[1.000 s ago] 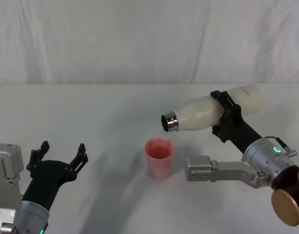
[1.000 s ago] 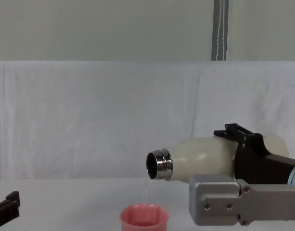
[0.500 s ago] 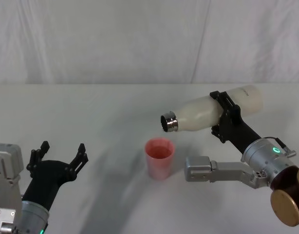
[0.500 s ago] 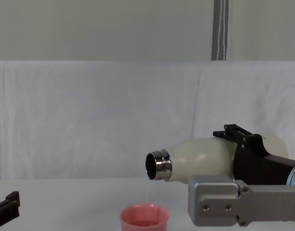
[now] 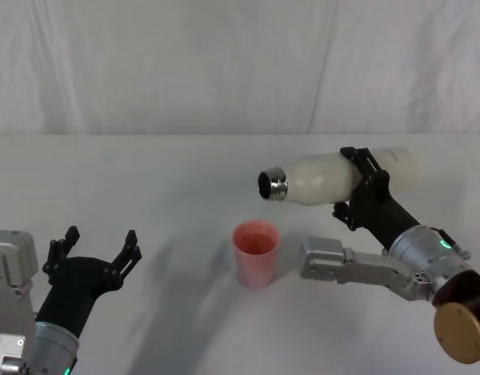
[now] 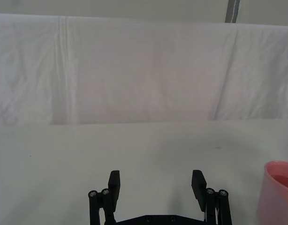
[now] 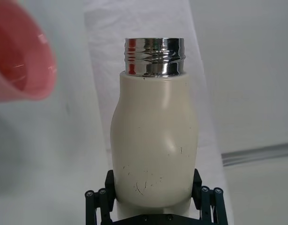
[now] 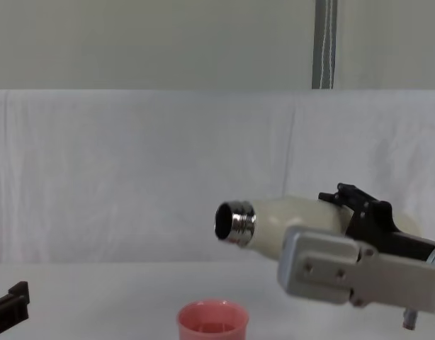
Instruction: Grasp the thermos with one hand and pour water into the cup lid.
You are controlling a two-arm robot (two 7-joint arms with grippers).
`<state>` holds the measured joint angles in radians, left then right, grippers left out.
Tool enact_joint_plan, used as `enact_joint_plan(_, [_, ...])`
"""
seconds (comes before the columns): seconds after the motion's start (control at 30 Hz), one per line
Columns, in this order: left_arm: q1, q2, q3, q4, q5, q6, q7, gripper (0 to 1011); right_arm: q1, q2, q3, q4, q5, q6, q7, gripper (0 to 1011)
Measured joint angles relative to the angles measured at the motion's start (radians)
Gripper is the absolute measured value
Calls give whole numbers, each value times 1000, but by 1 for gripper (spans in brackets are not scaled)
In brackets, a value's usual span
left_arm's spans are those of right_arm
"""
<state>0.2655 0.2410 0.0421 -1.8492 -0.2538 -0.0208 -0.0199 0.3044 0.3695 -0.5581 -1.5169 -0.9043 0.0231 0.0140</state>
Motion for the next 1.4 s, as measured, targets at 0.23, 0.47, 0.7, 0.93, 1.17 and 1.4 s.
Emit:
enact_joint_plan(0.23, [0,0,0,0,0,0,0,1001,-26,-40,59,4,124,-37,0,950])
enact_joint_plan(0.47, [0,0,0,0,0,0,0,1001,-55,-81,132,-8,289,-84,32,950])
enact_joint_plan(0.7, [0,0,0,0,0,0,0,1001,-72,-103,180,-29,402,-103,75,950])
enact_joint_plan(0.93, [0,0,0,0,0,0,0,1001,-92,-126,231,-43,531,-117,121,950])
enact_joint_plan(1.17, [0,0,0,0,0,0,0,1001,-115,-148,286,-55,664,-124,159,950])
enact_joint_plan(1.4, [0,0,0,0,0,0,0,1001,-149,-174,356,-60,836,-123,193,950])
